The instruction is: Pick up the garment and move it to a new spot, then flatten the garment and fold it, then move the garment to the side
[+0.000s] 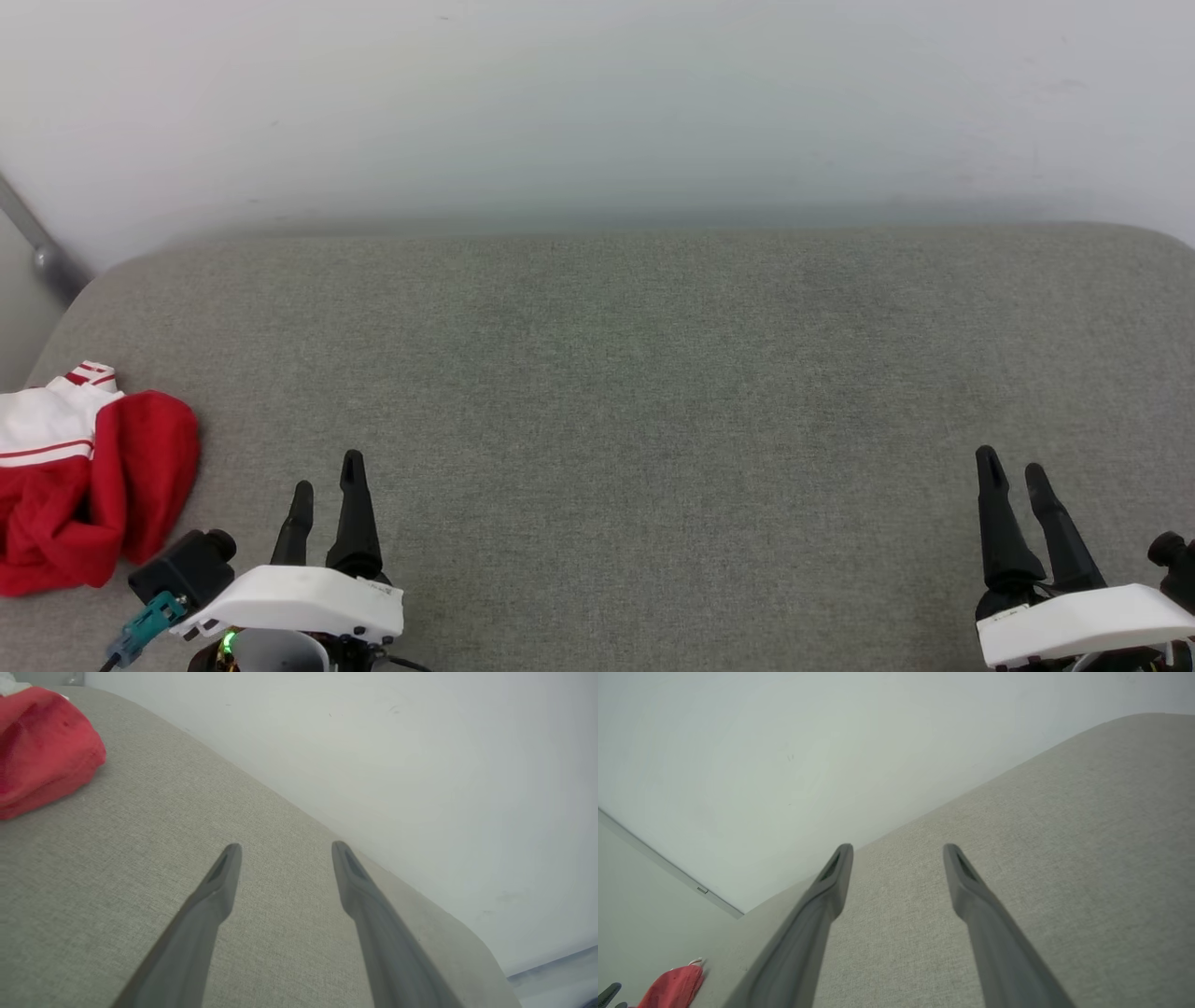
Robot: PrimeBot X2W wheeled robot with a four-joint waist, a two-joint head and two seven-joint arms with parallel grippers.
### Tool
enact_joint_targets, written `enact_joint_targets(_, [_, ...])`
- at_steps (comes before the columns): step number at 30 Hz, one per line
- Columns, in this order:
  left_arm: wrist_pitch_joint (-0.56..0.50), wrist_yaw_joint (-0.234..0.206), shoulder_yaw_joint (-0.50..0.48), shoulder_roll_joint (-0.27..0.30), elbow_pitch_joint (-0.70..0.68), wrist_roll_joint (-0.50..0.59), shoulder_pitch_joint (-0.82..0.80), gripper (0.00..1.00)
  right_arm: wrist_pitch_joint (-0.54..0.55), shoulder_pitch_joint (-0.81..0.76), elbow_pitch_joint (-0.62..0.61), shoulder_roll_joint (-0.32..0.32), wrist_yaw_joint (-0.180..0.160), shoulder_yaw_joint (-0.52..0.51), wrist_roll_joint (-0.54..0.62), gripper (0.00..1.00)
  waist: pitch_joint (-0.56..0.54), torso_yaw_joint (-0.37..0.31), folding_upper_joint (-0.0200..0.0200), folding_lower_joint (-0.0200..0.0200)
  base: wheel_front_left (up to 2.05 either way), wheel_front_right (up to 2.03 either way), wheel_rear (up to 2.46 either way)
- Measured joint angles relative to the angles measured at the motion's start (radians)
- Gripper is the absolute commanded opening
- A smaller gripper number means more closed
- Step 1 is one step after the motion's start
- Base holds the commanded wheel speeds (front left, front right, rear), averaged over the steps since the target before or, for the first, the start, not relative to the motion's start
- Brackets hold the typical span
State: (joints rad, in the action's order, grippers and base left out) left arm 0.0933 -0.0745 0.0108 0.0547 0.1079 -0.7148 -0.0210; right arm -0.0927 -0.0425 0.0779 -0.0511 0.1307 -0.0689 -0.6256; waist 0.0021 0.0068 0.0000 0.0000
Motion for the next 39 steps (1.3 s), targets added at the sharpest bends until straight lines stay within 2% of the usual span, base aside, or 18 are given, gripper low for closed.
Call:
enact_joint_targets(19, [0.053,-0.022,0.05,0.012,-0.025,0.215,0.018,1.0,-0.054,-0.023,-0.04,0.0,0.0,0.015,0.235,1.0,0.001,0.002,0.0,-0.0001,0.0,0.0,0.0])
enact_joint_targets(39, [0.102,-0.023,0.076,0.011,-0.034,0.405,0.035,1.0,-0.102,-0.048,-0.076,0.0,0.0,0.021,0.407,1.0,0.004,0.008,0.0,0.0,0.0,0.0,0.0])
